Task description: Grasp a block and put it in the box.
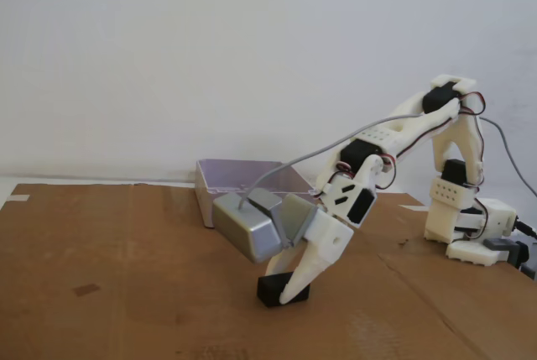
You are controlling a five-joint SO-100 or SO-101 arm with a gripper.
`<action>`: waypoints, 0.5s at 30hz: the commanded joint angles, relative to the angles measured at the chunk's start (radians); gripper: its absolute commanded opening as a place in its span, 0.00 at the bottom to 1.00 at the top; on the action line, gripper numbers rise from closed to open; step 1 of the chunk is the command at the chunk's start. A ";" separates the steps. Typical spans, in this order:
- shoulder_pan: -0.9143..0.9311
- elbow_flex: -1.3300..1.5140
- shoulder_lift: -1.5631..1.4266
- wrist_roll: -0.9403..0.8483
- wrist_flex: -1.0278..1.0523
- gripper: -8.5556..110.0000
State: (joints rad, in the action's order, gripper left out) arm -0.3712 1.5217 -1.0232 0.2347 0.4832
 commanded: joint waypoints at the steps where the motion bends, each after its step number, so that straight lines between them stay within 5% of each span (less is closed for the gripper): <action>1: 0.009 -0.025 -0.057 -0.009 0.002 0.07; 15: 0.046 -0.015 -0.253 -0.011 0.002 0.07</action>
State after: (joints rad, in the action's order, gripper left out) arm -0.3574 1.5232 -1.0600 0.2347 0.4847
